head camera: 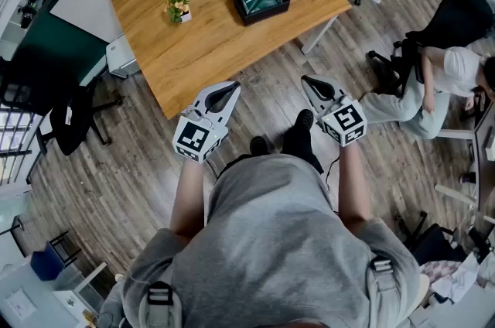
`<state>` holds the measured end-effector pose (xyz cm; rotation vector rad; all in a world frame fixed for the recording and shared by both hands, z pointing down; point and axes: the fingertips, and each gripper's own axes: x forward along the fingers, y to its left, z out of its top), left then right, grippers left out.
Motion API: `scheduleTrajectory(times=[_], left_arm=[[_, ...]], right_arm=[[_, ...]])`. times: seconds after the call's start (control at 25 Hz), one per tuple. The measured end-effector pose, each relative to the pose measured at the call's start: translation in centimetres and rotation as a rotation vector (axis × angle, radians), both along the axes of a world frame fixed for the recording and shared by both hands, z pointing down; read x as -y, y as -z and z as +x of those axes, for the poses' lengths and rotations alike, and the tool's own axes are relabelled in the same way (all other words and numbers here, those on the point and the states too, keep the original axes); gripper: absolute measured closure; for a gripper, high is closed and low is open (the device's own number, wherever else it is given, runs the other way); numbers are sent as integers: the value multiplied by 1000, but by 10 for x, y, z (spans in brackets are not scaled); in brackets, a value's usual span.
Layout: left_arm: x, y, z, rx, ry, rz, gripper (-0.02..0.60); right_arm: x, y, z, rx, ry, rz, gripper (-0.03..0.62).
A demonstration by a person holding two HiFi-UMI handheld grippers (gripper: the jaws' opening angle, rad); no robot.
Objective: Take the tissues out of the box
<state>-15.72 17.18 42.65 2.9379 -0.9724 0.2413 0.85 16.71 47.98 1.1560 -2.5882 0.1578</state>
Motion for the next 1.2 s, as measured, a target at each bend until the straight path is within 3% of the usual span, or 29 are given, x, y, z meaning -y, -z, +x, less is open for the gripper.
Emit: scheduleTrajectory(times=[1.2], left_arm=[[-22, 0, 13, 14, -20, 2, 561]], right_arm=[[-25, 0, 7, 27, -49, 23, 589]])
